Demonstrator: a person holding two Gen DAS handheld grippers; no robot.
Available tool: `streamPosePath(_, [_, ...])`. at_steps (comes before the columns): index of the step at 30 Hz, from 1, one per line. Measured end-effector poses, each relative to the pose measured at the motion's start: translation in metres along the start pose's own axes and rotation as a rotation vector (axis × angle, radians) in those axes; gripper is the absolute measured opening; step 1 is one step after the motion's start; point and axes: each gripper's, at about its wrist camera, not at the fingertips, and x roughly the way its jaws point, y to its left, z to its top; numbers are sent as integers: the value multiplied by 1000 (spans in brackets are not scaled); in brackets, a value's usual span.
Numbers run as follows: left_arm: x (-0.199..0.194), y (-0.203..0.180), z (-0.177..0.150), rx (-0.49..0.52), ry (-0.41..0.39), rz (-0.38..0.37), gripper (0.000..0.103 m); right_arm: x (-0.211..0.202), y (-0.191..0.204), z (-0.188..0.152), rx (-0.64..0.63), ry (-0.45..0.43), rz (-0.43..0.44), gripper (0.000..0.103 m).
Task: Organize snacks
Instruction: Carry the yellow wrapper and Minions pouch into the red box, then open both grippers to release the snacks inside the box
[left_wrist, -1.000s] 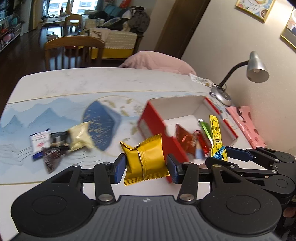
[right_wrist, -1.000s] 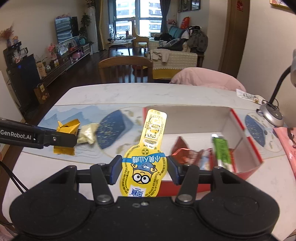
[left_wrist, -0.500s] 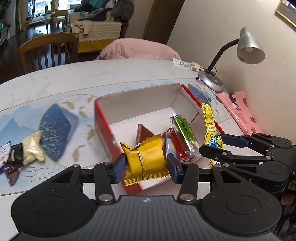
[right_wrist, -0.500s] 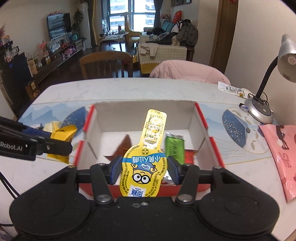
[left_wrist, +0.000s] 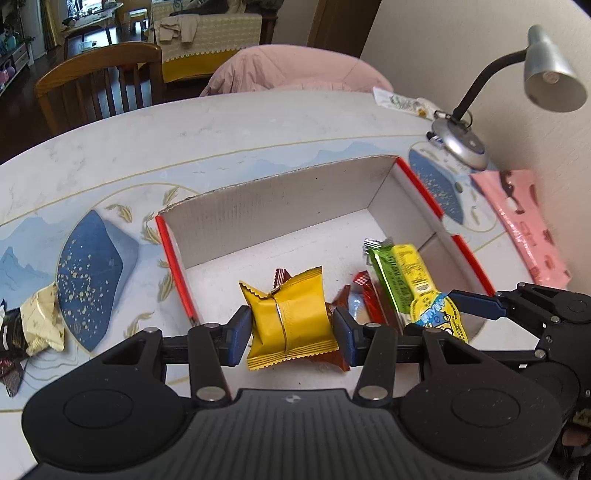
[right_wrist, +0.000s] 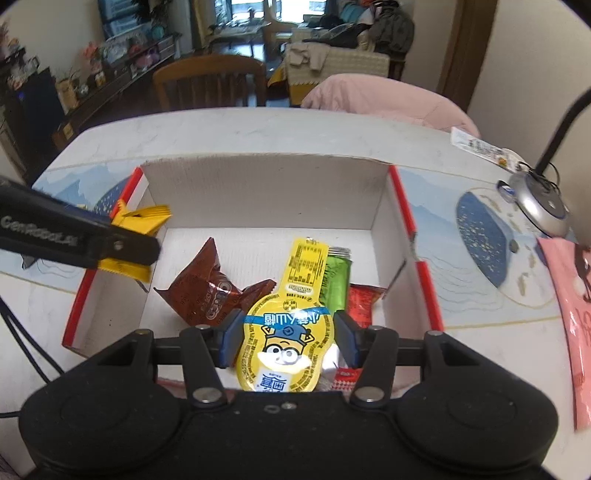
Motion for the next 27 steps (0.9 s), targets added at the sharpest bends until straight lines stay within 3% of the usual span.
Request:
streamPosePath(15, [55,-9,13,53,130,59,48,41,3,6,-48,58,18,52])
streamPosePath(23, [59,-7,10,45,138,38,51,40,-1,5,-23,50,27,52])
streamPosePath(27, [55,-4,5,41,125,23,54,36,-2,2,-15,36,30,60])
